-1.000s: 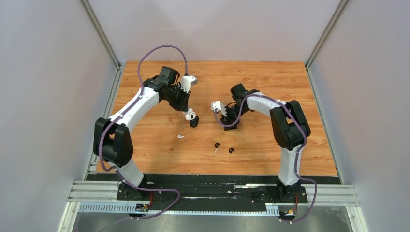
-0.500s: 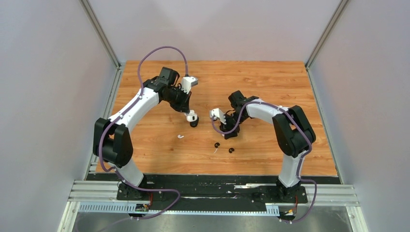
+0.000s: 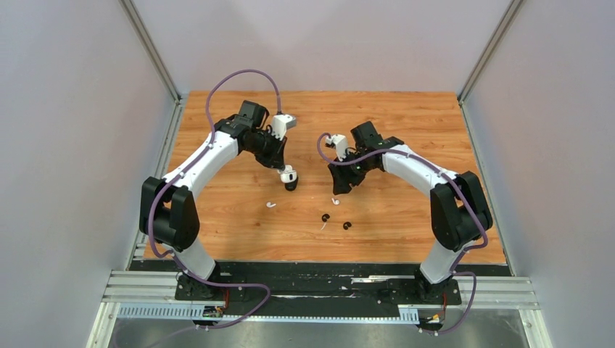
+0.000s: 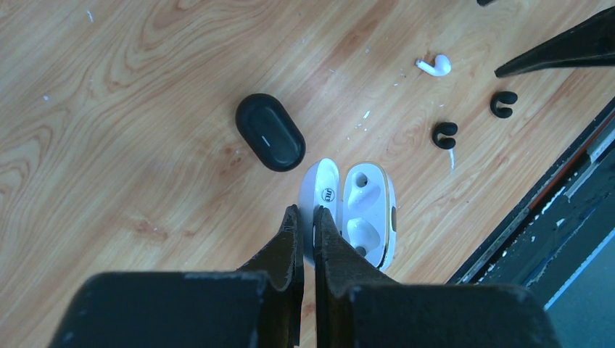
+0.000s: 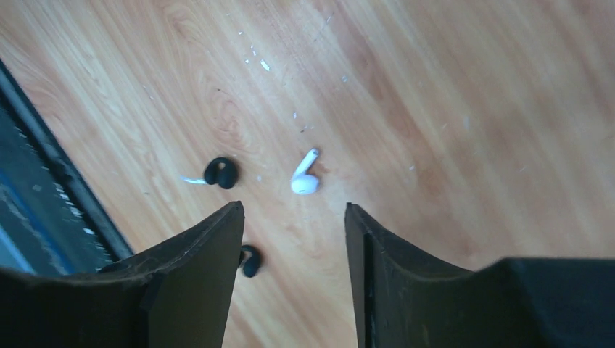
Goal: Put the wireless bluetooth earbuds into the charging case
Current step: Move the earbud to the center of the board, then adjust the earbud at the center of the board, then pick up the earbud from the center of the board.
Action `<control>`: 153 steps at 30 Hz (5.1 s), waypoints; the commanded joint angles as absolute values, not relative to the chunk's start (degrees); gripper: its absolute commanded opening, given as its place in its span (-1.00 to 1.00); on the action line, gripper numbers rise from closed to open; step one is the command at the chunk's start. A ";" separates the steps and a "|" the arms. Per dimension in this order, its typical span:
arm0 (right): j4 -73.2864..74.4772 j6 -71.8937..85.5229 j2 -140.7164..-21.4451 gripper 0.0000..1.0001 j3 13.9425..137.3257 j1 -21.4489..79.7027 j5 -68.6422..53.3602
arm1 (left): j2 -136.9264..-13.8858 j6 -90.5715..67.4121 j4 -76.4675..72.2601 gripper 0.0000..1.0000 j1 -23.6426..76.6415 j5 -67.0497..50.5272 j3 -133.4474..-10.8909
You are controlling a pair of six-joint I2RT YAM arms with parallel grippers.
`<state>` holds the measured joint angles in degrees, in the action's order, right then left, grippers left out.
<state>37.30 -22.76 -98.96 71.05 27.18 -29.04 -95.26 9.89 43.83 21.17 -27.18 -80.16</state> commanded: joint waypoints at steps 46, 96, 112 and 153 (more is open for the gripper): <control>52.52 18.28 -118.03 -0.16 81.10 23.94 -29.11 | -98.43 6.88 43.80 -1.00 17.75 -31.21 -81.86; 41.69 -23.01 -118.60 -0.31 94.09 26.56 -10.46 | -94.57 0.84 37.52 -1.00 15.89 -30.07 -81.48; 44.05 3.59 -114.28 -0.16 88.90 21.39 -18.72 | -92.34 4.82 43.58 -1.00 15.42 -27.26 -83.20; 43.86 5.75 -123.76 -0.44 93.71 21.46 -17.81 | -89.42 4.70 44.69 -1.00 14.50 -27.19 -79.83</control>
<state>44.01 5.04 -122.76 92.47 21.54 -18.02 -89.97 5.39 45.52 14.85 -25.89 -79.70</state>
